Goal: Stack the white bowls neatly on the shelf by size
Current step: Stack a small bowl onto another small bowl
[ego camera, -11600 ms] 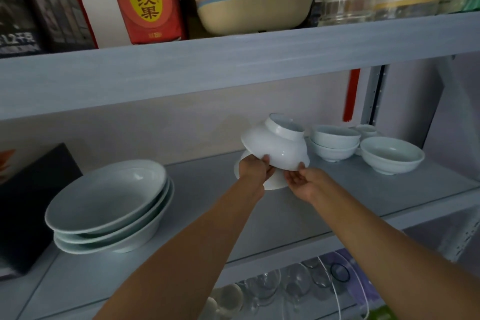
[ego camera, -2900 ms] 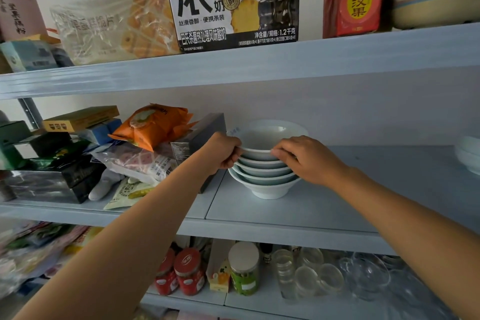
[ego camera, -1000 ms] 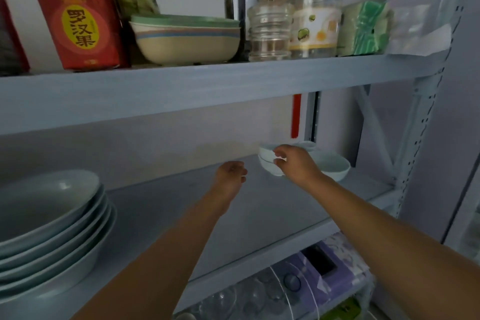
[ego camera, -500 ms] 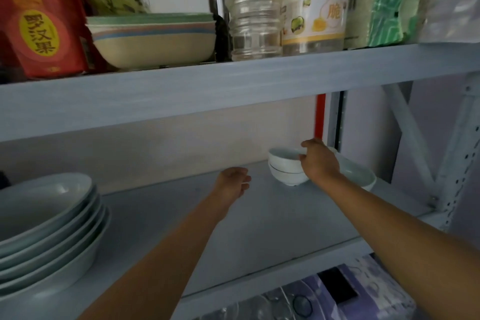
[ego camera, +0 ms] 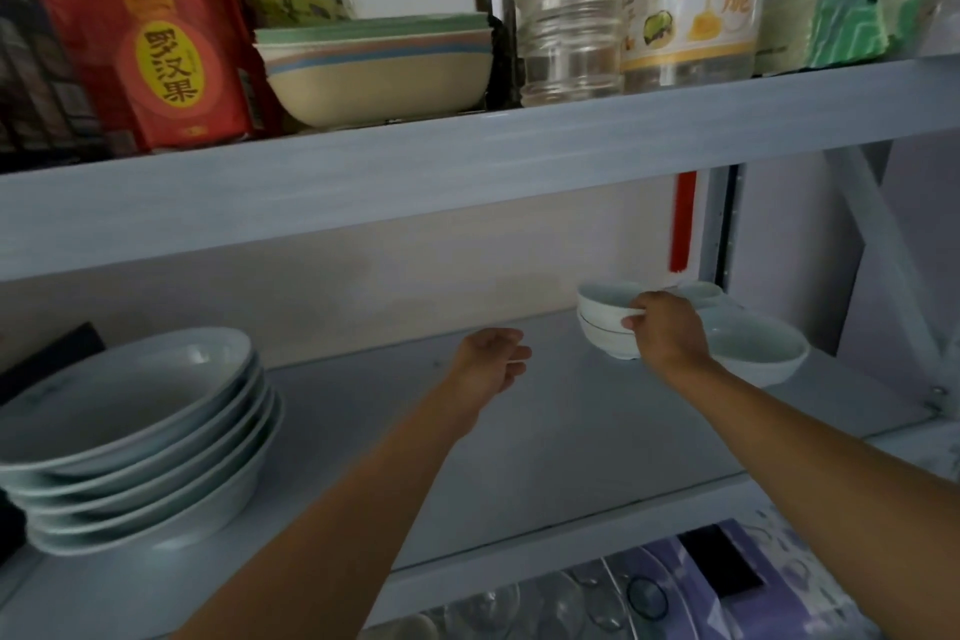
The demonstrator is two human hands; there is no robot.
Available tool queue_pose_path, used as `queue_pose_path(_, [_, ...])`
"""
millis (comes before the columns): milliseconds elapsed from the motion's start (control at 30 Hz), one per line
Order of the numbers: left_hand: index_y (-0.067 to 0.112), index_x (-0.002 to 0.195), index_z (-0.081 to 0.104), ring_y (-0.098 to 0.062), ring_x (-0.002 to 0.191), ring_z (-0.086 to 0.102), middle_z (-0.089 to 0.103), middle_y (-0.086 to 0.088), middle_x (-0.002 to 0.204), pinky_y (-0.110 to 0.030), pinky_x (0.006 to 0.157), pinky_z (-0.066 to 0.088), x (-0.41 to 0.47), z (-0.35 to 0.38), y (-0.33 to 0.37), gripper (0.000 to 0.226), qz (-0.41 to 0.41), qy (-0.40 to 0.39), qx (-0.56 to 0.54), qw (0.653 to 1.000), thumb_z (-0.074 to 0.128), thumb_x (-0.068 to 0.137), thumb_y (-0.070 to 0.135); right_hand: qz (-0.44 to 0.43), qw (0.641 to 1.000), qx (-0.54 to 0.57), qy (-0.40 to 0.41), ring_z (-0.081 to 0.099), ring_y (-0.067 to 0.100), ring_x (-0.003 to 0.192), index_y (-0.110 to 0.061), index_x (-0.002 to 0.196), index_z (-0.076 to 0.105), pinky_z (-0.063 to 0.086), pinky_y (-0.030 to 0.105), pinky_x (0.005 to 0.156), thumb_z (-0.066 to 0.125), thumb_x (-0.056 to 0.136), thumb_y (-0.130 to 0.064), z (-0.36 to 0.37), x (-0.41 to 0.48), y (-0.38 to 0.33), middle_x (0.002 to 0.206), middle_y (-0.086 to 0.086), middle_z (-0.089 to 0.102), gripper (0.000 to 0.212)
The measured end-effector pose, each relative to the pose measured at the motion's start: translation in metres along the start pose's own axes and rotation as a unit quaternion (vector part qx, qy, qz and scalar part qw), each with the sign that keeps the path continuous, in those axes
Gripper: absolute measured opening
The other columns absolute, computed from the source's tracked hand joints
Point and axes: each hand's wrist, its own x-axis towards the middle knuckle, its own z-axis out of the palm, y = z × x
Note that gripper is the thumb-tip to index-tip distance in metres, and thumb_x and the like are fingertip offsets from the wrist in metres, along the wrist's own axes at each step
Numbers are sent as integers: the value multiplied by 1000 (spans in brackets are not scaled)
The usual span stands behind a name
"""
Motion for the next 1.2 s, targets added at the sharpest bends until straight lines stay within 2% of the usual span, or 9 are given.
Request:
queue_pose_path(167, [11, 106, 60, -20, 90, 62, 66, -9, 101, -20, 76, 48, -8, -29, 3, 15, 22, 18, -7, 1000, 48, 98, 12, -32, 998, 47, 37, 61, 27, 100, -5, 108, 68, 46, 31, 85, 51, 92, -6, -7, -14, -21, 113, 12, 69, 23])
queue_pose_path(300, [16, 91, 56, -15, 77, 61, 57, -5, 98, -19, 72, 50, -16, -43, 1, 9, -2, 40, -50, 998, 51, 97, 12, -154, 987, 51, 19, 63, 33, 105, -2, 103, 72, 44, 32, 90, 64, 86, -7, -3, -40, -64, 112, 17, 70, 19])
queue_pose_path(333, [16, 98, 54, -19, 81, 64, 52, -6, 104, -23, 74, 53, -20, -47, 1, 3, -20, 28, -90, 995, 53, 97, 19, -187, 981, 55, 2, 64, 32, 101, -2, 99, 73, 44, 31, 86, 67, 84, -7, 1, -51, -73, 106, 17, 71, 17])
queue_pose_path(433, [11, 128, 45, -31, 82, 65, 49, -10, 109, -30, 68, 59, -31, -62, -2, 38, -73, 0, -178, 981, 51, 97, 33, -281, 956, 67, -51, 66, 30, 82, -1, 84, 72, 48, 34, 72, 73, 77, -5, 23, -83, -95, 85, 14, 70, 8])
queue_pose_path(600, [-4, 134, 39, -23, 57, 53, 52, -15, 84, -18, 38, 45, -36, -89, -20, 43, -68, 67, -94, 991, 33, 93, 5, -334, 928, 138, -89, 65, 23, 83, -4, 93, 72, 53, 32, 79, 74, 76, -3, 50, -112, -113, 97, 7, 66, 17])
queue_pose_path(667, [-2, 133, 39, -23, 56, 51, 51, -18, 90, -16, 36, 43, -35, -103, -25, 43, -79, 93, -93, 988, 31, 91, 3, -260, 941, 200, -83, 62, 18, 85, -5, 114, 66, 50, 24, 82, 70, 83, -9, 59, -106, -116, 115, 6, 57, 31])
queue_pose_path(767, [-1, 136, 37, -24, 59, 52, 47, -22, 106, -18, 37, 44, -33, -121, -32, 45, -92, 116, -100, 984, 34, 91, 5, -25, 955, 262, -133, 60, 23, 78, -9, 130, 52, 53, 39, 69, 57, 94, -29, 68, -99, -128, 121, 15, 56, 42])
queue_pose_path(867, [1, 138, 36, -24, 60, 53, 49, -21, 105, -19, 38, 45, -34, -133, -37, 46, -106, 115, -91, 983, 37, 93, 10, 152, 849, 409, -299, 59, 24, 62, -2, 124, 54, 48, 28, 49, 43, 102, -27, 69, -110, -145, 98, 16, 62, 35])
queue_pose_path(1200, [1, 137, 37, -19, 52, 52, 52, -14, 74, -16, 35, 40, -33, -138, -54, 42, -140, 101, -54, 983, 35, 99, 18, 212, 832, 423, -289, 56, 27, 57, 2, 112, 56, 45, 24, 41, 40, 101, -16, 73, -124, -154, 75, 19, 59, 26])
